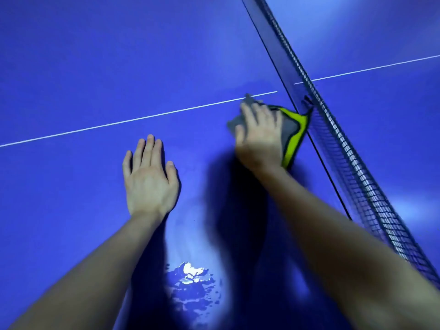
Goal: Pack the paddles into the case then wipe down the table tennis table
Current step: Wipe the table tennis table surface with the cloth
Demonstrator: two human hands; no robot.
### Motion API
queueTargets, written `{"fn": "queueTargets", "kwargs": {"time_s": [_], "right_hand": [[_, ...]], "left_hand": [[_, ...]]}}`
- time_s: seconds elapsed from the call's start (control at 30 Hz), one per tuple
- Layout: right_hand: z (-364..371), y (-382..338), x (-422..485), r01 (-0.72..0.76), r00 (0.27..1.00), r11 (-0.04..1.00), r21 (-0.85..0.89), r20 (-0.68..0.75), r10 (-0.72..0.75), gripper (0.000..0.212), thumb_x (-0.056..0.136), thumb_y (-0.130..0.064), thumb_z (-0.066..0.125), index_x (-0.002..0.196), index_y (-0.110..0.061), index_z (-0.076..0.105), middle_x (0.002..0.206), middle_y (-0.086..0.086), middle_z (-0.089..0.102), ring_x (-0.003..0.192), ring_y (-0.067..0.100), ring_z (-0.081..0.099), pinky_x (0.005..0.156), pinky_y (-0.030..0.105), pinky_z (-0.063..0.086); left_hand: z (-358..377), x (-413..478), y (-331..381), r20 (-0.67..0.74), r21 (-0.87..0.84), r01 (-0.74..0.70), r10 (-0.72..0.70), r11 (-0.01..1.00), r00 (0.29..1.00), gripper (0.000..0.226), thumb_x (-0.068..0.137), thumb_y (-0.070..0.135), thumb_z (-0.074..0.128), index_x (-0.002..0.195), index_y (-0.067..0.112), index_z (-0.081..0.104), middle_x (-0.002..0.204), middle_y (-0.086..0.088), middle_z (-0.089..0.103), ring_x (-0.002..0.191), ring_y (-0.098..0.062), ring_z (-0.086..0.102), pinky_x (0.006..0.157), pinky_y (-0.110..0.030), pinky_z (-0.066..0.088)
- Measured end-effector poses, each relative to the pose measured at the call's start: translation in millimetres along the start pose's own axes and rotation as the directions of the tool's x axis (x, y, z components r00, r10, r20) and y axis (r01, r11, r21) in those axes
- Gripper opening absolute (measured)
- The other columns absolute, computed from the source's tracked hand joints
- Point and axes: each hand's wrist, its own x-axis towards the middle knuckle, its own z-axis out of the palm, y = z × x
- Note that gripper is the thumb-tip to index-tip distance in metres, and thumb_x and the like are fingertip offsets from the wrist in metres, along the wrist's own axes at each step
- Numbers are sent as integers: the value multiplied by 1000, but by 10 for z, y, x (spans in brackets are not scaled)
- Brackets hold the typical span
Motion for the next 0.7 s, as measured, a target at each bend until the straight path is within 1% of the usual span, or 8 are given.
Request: {"fn": "queueTargets", "kwargs": {"time_s": [0.1, 0.2, 0.27, 0.33, 0.43, 0.53, 0.6, 0.7], "right_hand": [[-89, -610, -441, 397, 905, 906, 148, 103, -413, 62, 101, -44, 49, 160, -24, 55, 162, 11, 55, 152, 33, 47, 129, 57, 26], [-291, -253, -220, 537, 826, 834, 130, 120, -551, 61, 97, -55, 60, 150, -25, 63, 142, 8, 68, 130, 34, 62, 114, 53, 42], [-299, 219, 95, 383, 919, 923, 49, 83, -385, 57, 95, -53, 63, 141, -20, 66, 125, 14, 71, 117, 40, 65, 111, 55, 44], [-283, 611, 229, 67, 997, 997, 26, 36, -68, 58, 95, -50, 60, 144, -18, 63, 128, 18, 67, 126, 42, 59, 124, 62, 32], [-141, 348, 3, -97, 995, 995, 36, -30, 98, 63, 94, -42, 56, 150, -13, 60, 140, 23, 61, 133, 46, 53, 125, 62, 30], [-211, -450, -603, 220, 972, 962, 164, 45, -230, 60, 95, -38, 60, 149, -12, 61, 150, 23, 57, 138, 46, 51, 123, 60, 32], [-268, -679, -926, 442, 863, 845, 300, 113, -492, 58, 98, -35, 61, 152, -15, 60, 155, 19, 55, 146, 42, 47, 128, 57, 27], [-309, -172, -799, 481, 845, 811, 333, 70, -530, 54, 100, -34, 63, 151, -15, 63, 155, 14, 59, 145, 38, 52, 127, 52, 33]], "left_hand": [[-1, 10, -34, -2, 2, -8, 8, 1000, 1000, 62, 107, 36, 29, 164, 14, 37, 175, -1, 29, 164, -17, 18, 133, -49, 12], [3, 7, -50, 2, -4, -13, 13, 1000, 1000, 62, 106, 34, 29, 164, 14, 37, 175, 0, 30, 164, -17, 18, 133, -49, 12], [-2, 12, -54, -1, -9, -3, 3, 1000, 1000, 62, 105, 34, 29, 164, 14, 37, 175, -1, 30, 164, -16, 18, 133, -48, 11], [4, 1, -50, -2, -5, 2, -2, 1000, 1000, 62, 106, 33, 30, 164, 15, 36, 175, 0, 29, 164, -16, 17, 133, -48, 11], [13, 7, -35, 4, -13, 3, -3, 1000, 1000, 59, 107, 31, 34, 164, 16, 37, 175, 0, 29, 164, -16, 16, 134, -48, 10], [-9, 7, -29, 3, -21, -1, 2, 1000, 1000, 60, 106, 31, 32, 163, 16, 37, 175, 0, 29, 164, -17, 17, 134, -48, 10], [-21, 8, -42, 7, -31, -12, 12, 999, 1000, 60, 106, 32, 30, 164, 16, 37, 175, 0, 29, 164, -17, 17, 133, -48, 10], [-15, 9, -61, 13, -47, -13, 14, 999, 1000, 60, 106, 31, 31, 164, 16, 37, 176, 1, 29, 164, -16, 16, 134, -48, 9]]}}
